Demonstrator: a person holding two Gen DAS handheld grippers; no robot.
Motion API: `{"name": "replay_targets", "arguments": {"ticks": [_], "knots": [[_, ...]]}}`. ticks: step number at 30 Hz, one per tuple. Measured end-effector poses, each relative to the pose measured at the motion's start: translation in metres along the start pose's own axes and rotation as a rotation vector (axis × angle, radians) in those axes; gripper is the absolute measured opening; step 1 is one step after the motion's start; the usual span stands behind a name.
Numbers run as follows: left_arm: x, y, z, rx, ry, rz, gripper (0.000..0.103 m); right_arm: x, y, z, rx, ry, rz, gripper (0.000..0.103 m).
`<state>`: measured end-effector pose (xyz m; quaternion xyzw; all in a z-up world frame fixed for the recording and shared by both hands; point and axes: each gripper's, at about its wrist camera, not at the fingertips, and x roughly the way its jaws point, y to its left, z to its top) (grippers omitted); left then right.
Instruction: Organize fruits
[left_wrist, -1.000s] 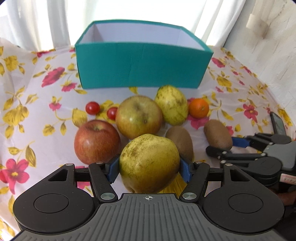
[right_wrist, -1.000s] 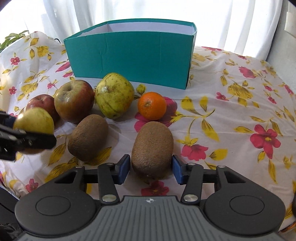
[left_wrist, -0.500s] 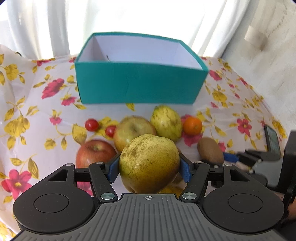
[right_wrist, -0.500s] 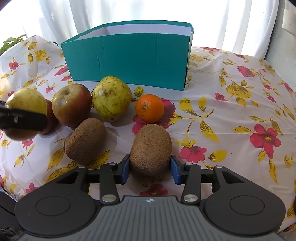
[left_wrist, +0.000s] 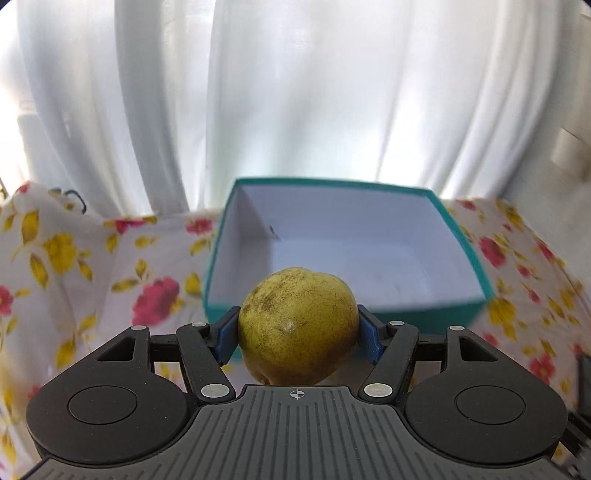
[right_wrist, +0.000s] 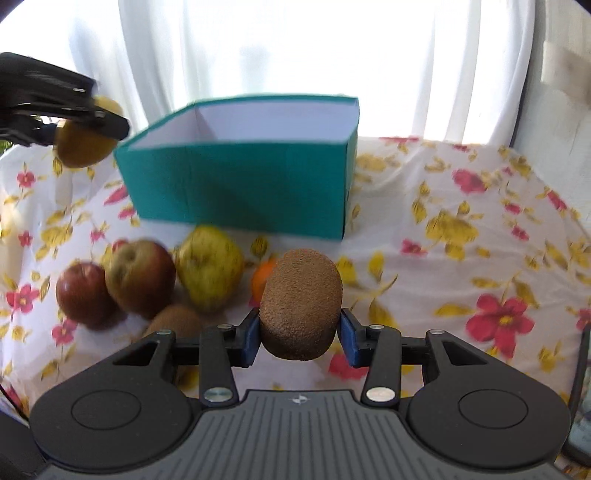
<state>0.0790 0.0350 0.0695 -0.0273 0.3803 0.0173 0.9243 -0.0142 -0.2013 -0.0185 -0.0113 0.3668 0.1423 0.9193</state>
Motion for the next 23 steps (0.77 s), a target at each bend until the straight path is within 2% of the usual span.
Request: {"name": "replay_targets", "arguments": {"ticks": [7, 17, 23], "knots": [[0.063, -0.005, 0.028, 0.033, 0.041, 0.048, 0.069, -0.005, -0.001, 0.027, 0.02, -0.084, -0.047, 0.043], [0.132, -0.006, 0.017, 0.081, 0.192, 0.035, 0.069, 0.003, 0.007, 0.068, 0.022, -0.162, -0.088, 0.043], [0.155, 0.003, 0.009, 0.044, 0.286, 0.029, 0.069, 0.015, 0.019, 0.097, -0.025, -0.205, -0.106, 0.043]]}}
